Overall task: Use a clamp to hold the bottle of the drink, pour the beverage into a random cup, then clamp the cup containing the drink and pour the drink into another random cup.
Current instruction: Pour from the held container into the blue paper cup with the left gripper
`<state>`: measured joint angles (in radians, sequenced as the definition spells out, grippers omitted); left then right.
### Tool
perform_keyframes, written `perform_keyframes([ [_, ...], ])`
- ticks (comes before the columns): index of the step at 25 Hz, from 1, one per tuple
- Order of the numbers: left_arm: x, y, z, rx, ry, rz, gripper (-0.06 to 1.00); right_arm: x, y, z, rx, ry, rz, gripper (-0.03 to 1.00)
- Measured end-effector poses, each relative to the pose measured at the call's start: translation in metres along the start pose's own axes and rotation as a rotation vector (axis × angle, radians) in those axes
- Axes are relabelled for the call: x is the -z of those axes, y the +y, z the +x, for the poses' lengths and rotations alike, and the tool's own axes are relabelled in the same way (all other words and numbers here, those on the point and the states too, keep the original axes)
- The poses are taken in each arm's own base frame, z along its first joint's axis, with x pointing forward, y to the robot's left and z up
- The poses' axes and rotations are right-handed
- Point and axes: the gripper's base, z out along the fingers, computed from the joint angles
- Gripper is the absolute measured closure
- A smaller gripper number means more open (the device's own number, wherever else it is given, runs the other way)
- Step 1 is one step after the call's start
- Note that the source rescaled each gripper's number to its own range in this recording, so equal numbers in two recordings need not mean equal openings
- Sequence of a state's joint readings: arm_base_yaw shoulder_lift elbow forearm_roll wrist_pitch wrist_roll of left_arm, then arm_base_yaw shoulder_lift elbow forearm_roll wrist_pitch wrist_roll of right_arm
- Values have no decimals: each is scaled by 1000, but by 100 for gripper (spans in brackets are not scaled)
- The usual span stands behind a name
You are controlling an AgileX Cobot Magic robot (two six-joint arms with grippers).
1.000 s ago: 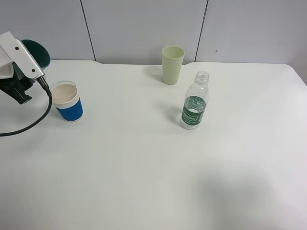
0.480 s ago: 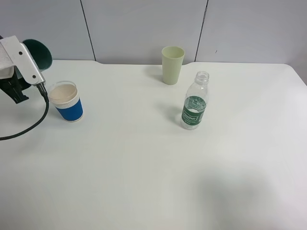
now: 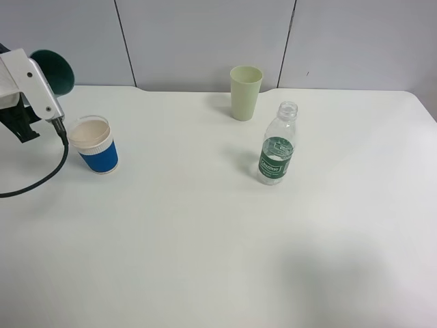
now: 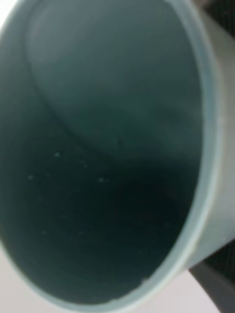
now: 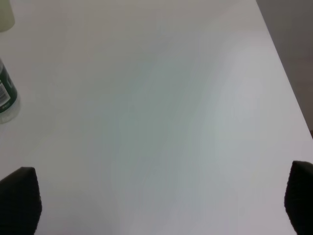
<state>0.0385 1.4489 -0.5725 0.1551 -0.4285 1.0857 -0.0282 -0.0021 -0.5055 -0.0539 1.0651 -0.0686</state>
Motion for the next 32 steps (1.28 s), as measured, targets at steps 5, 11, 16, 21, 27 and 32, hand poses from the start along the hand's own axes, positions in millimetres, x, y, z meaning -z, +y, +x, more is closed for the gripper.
perform_keyframes([
  [5,0,0,0,-83,-1,-2,93,0,0,0,0,0,0,-3],
  [11,0,1,0,-117,-4,-7,93,0,0,0,0,0,0,-3],
  [16,0,1,0,-139,-4,-7,93,0,0,0,0,0,0,-3],
  [21,0,1,0,-142,-4,-7,93,0,0,0,0,0,0,-3],
  [27,0,1,0,-143,-4,-7,93,0,0,0,0,0,0,-3],
  [32,0,1,0,-143,-4,-7,93,0,0,0,0,0,0,-3],
])
